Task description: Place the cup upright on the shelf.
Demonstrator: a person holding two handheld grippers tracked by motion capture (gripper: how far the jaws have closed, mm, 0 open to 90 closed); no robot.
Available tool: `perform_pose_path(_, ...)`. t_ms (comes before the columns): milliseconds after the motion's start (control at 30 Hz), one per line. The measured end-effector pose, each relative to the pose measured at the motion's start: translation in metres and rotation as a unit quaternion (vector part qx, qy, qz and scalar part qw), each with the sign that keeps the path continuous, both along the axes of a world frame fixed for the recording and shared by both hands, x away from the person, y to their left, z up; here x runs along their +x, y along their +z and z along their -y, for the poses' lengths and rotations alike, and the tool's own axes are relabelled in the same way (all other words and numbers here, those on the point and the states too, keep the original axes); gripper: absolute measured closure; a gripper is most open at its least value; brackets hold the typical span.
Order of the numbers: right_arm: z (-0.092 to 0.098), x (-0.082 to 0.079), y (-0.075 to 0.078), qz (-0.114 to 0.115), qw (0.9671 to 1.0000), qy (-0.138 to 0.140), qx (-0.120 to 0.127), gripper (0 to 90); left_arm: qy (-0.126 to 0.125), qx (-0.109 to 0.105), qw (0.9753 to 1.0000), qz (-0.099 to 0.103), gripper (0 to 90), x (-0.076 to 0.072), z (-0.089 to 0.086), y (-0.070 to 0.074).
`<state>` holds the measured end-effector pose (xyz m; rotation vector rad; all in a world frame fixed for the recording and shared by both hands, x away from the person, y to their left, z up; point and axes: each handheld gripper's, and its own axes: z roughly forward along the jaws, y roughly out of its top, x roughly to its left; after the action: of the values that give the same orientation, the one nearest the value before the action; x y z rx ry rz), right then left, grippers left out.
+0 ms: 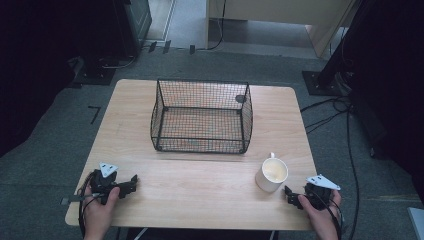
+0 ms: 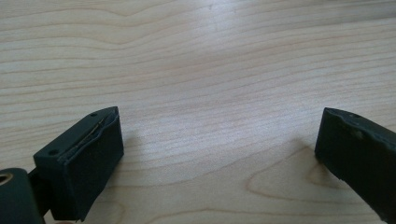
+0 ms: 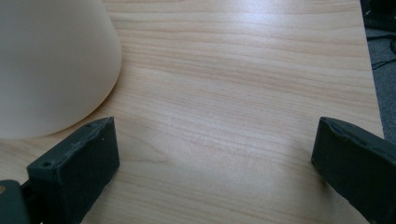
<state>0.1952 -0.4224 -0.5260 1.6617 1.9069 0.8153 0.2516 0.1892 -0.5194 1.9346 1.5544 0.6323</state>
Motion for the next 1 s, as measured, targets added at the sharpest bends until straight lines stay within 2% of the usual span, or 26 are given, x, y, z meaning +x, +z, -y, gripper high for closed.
perform_pose_path(233, -0.001, -0.004, 0.005, 0.0, 1.0, 0.002, 0.004, 0.0, -0.001, 0.001, 1.0, -0.001, 1.5, 0.0, 0.0, 0.0)
perform_pose_path(367, -0.005, -0.01, 0.011, 0.009, 0.9999, 0.011, 0.005, 0.0, -0.001, 0.001, 1.0, -0.001, 1.5, 0.0, 0.0, 0.0)
perform_pose_path(533, -0.014, -0.014, 0.018, 0.016, 0.9993, 0.035, 0.0, 0.0, -0.001, 0.001, 1.0, -0.001, 1.5, 0.0, 0.0, 0.0)
perform_pose_path(667, -0.024, -0.016, 0.023, 0.023, 0.9973, 0.068, 0.01, 0.0, -0.001, 0.001, 1.0, -0.001, 1.5, 0.0, 0.0, 0.0)
perform_pose_path(833, -0.031, -0.016, 0.026, 0.032, 0.9962, 0.08, 0.014, 0.0, -0.001, 0.001, 1.0, 0.0, 1.5, 0.0, 0.0, 0.0)
perform_pose_path(1000, -0.042, -0.015, 0.032, 0.053, 0.9937, 0.093, 0.034, 0.0, 0.0, 0.001, 1.0, 0.0, 1.5, 0.0, 0.0, 0.0)
